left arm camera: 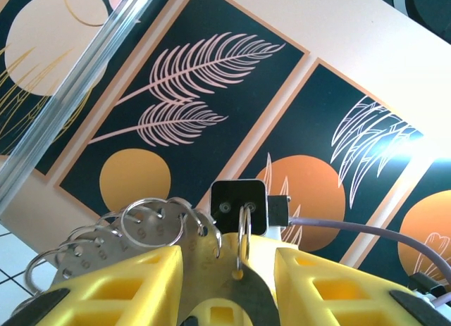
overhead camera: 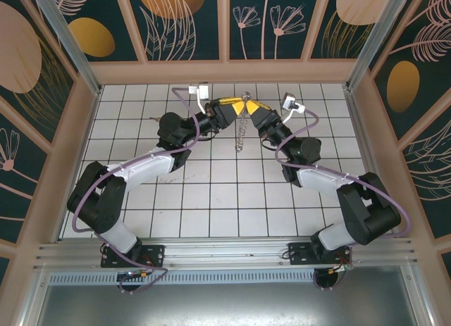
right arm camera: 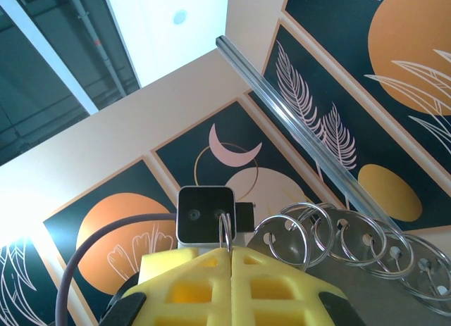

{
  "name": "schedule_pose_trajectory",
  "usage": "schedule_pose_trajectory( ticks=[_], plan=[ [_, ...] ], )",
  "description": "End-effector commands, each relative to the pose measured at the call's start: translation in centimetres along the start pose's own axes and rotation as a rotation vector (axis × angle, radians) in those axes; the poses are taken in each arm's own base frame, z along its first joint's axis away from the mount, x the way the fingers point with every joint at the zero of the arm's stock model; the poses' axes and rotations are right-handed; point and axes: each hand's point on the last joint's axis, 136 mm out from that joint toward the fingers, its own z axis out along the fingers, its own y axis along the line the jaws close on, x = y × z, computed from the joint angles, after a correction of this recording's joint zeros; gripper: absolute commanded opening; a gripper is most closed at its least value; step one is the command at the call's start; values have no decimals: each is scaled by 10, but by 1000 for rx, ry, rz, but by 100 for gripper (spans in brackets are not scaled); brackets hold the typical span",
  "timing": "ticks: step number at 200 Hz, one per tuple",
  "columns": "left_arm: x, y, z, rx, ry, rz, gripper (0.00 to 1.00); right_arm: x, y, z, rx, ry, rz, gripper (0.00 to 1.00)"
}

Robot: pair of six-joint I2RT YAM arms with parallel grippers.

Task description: Put the keys on the keyring

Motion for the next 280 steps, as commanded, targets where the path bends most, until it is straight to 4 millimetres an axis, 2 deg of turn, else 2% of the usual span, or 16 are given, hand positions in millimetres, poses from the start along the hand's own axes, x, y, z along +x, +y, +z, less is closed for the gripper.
schedule_pose_trajectory(
  ticks=[1, 41, 70, 105, 125, 142, 153, 165, 196, 214, 280],
  plan=[
    [-11, -15, 7, 61, -31, 32, 38, -17, 36, 2, -144, -75, -47, 0],
    [-12, -13, 10, 61, -32, 33, 34, -14, 34, 2, -144, -64, -41, 0],
    [-11, -12, 12, 64, -29, 31, 21, -12, 34, 3, -145, -59, -38, 0],
    [-10, -13, 13, 77, -25, 26, 0, -11, 34, 3, -146, -56, -38, 0],
    [-10, -13, 12, 73, -21, 37, 0, -11, 32, 3, -135, -46, -35, 0],
    [-8, -12, 13, 45, 7, 64, 0, -18, 23, -4, -86, -49, -26, 28],
    [-7, -12, 13, 19, 38, 100, 0, -25, 18, -14, -46, -57, -28, 37],
    [-3, -10, 14, -14, 87, 139, 0, -31, 15, -23, -5, -45, -37, 41],
    [9, -9, 17, -52, 246, 230, 0, -33, 7, -38, 106, 58, -98, 42],
    [18, -9, 19, -53, 337, 267, 0, -33, 8, -45, 137, 118, -138, 38],
    [35, -11, 20, -5, 532, 328, 0, -21, 26, -45, 62, 290, -202, 34]
  ],
)
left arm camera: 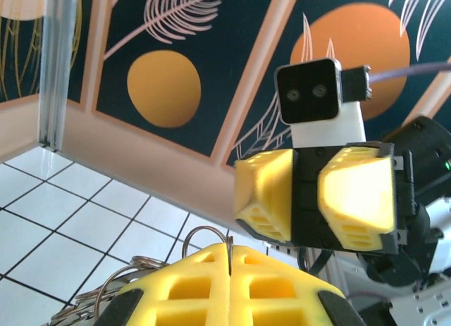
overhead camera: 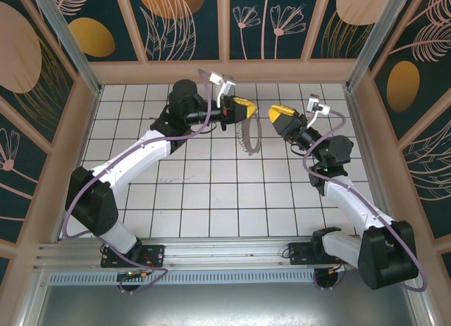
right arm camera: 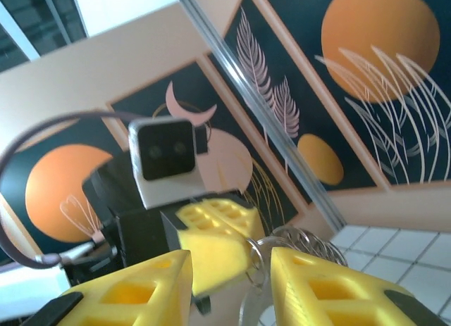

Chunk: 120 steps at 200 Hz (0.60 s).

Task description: Put the keys on the keyring

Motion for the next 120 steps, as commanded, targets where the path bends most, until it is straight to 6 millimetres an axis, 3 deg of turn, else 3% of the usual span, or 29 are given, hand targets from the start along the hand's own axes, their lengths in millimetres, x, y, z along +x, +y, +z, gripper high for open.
schedule_pose_trajectory(
  ticks=[1, 120],
  plan=[
    [4, -14, 0, 62, 79, 65, 0, 4, 18, 4, -81, 86, -61, 34],
    [0, -21, 3, 117, 73, 55, 0, 19, 11, 21, -125, 107, -10, 31]
  ],
)
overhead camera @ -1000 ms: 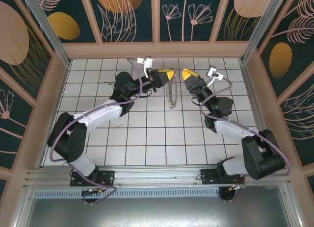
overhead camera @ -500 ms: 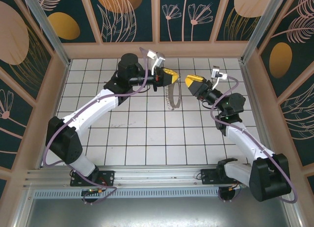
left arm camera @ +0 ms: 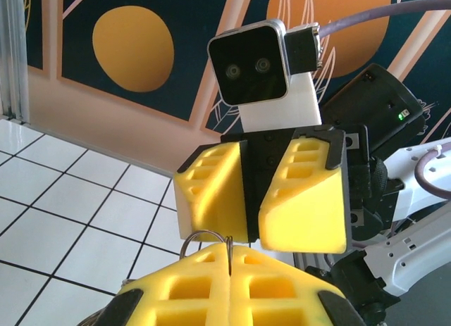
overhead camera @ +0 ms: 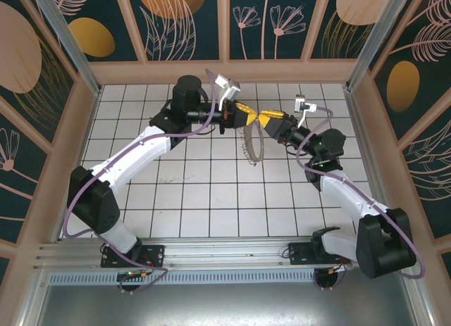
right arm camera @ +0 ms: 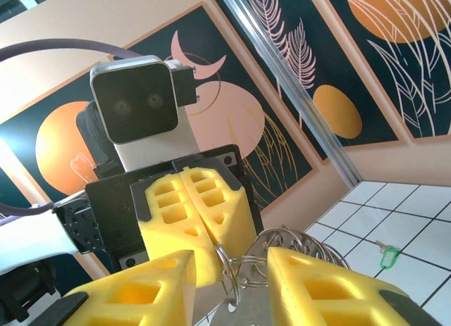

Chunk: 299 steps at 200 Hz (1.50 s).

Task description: Put the keys on the keyring

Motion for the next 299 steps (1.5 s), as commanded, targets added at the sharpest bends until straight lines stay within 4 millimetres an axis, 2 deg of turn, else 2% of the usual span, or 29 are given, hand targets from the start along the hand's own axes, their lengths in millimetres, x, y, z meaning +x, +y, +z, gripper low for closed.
schedule_pose_trajectory(
  ticks=[1, 35, 69, 92, 106, 123, 148, 168, 216, 248, 268, 299],
  plan=[
    [-16, -10, 1, 43, -32, 48, 0, -10, 19, 8, -76, -14, -53, 30],
    [-17, -10, 2, 46, -35, 48, 0, -8, 19, 10, -84, -15, -49, 19],
    [-16, -10, 2, 50, -33, 46, 0, -8, 22, 10, -95, -14, -53, 0],
    [-18, -8, 2, 41, -43, 40, 0, -8, 23, 11, -96, -13, -59, 0],
    [-22, -4, 1, 3, -67, 35, 17, -9, 21, 9, -83, -25, -65, 0],
    [-36, 7, -11, -107, -149, 26, 38, -15, 21, 7, -70, -57, -79, 0],
    [-50, 22, -41, -229, -302, -41, 48, -23, 31, 3, -95, -96, -105, 0],
    [-52, 18, -48, -216, -356, -73, 49, -29, 40, 2, -127, -124, -125, 0],
    [-53, -9, -48, 8, -445, -172, 50, -47, 52, 2, -158, -237, -135, 0],
    [-52, -19, -48, 124, -494, -230, 48, -52, 52, 7, -160, -300, -105, 0],
    [-49, -19, -43, 139, -496, -243, 43, -54, 49, 10, -159, -332, -82, 0],
    [-45, -22, -32, 163, -489, -252, 42, -53, 44, 14, -179, -350, -48, 0]
  ],
)
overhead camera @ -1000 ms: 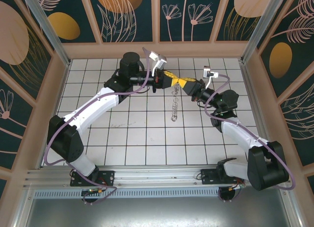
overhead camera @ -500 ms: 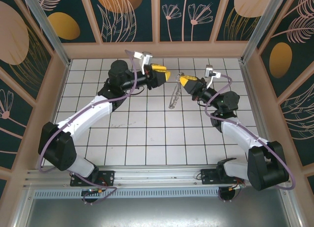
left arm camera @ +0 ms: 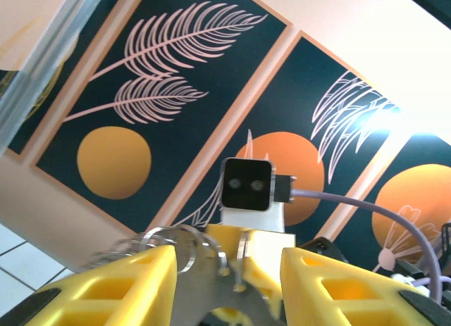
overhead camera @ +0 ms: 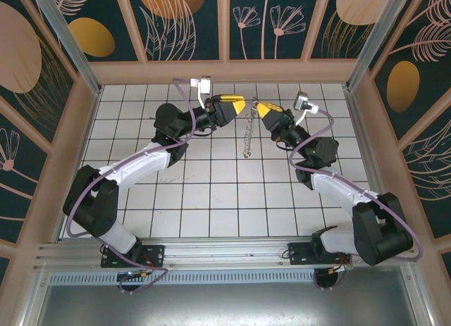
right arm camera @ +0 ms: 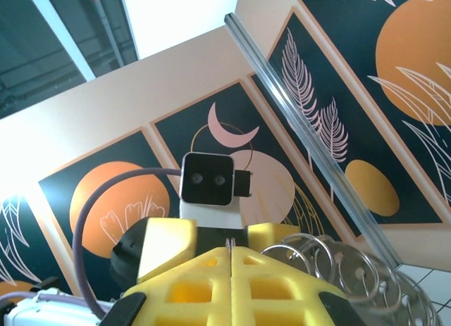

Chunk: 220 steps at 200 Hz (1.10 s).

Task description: Put the keys on the keyring

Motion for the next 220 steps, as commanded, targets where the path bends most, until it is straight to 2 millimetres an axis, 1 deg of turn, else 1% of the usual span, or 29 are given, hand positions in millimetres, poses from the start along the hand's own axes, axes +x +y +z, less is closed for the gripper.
schedule_pose_trajectory(
  ticks=[1, 53, 115, 179, 220],
  plan=[
    [0, -19, 6, 88, -17, 5, 42, -24, 22, 6, -87, -107, -28, 0],
    [6, -14, 9, 79, -17, -5, 41, -21, 18, 7, -86, -113, -12, 0],
    [1, -1, 1, -4, -82, 16, 40, -20, 17, 6, -75, -109, -20, 0],
    [7, 1, 11, 14, -54, 0, 40, -13, 15, 11, -87, -87, -2, 0],
    [7, 3, 16, 22, -53, -2, 39, -9, 12, 13, -87, -77, 8, 0]
  ],
)
